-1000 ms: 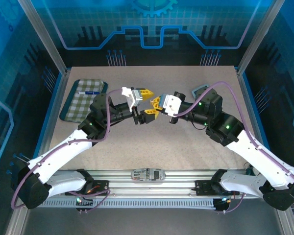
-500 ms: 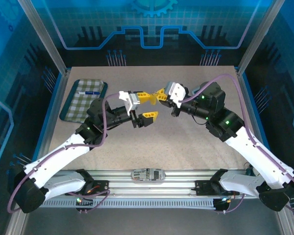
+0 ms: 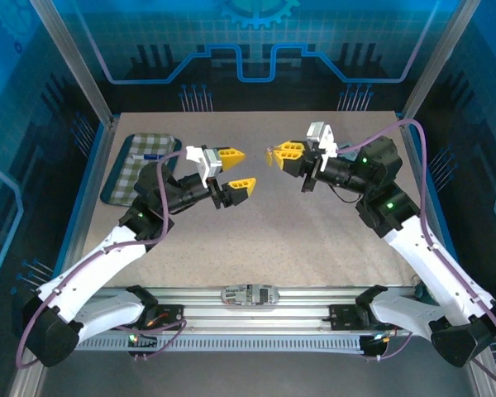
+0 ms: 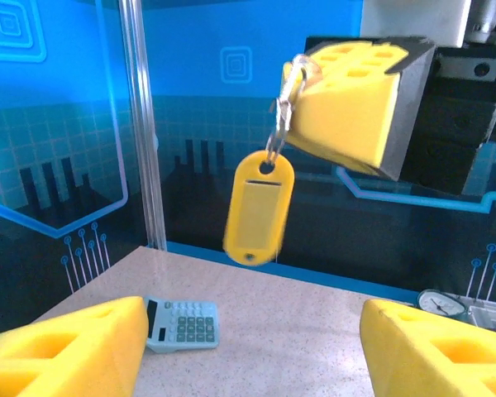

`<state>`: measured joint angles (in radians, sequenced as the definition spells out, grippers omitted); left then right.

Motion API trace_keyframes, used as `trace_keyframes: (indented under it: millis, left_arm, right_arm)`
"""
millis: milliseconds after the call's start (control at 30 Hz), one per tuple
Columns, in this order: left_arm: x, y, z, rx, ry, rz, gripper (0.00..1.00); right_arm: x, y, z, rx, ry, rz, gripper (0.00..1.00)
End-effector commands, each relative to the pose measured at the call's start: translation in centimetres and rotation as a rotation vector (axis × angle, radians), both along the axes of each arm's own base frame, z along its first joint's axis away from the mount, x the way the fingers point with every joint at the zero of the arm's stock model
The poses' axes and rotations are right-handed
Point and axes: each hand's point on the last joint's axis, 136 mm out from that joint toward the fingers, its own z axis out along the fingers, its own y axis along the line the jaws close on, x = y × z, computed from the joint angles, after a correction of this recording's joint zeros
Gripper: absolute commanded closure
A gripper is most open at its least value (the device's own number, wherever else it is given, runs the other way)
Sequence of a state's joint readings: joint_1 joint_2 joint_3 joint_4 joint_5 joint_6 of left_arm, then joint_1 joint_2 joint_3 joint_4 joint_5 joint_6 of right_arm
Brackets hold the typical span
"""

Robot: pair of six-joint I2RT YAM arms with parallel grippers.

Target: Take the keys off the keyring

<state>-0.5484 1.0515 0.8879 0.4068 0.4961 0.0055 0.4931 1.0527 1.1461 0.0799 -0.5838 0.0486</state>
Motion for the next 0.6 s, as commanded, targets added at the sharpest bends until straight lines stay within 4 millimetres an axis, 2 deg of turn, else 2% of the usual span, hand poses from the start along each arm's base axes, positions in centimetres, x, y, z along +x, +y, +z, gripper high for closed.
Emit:
trace_keyframes:
  millis: [0,33,233,567]
  left_arm:
    - [-0.7,0.0,3.2,-0.057,-0.049,-0.058,0.36]
    - [-0.8,0.0,3.5,-0.060,-0.046,-0.077,0.40]
    - [-0.9,-0.1,4.5,-0.089,-0.015,-0.150,0.46]
    - [-0.8,-0.6,4.7,-0.116,-0.043,-0.200,0.43]
  right_arm:
    - [-1.2,-0.2,2.2,0.129,0.026,0.108,1.00]
    - [-1.1,-0.3,2.2,0.154,0.042,0.124,1.00]
    - [-0.7,-0.2,1.9,0.246,0.096,0.200,1.00]
    - [0.1,-0.1,1.8,0.379,0.180,0.303,1.00]
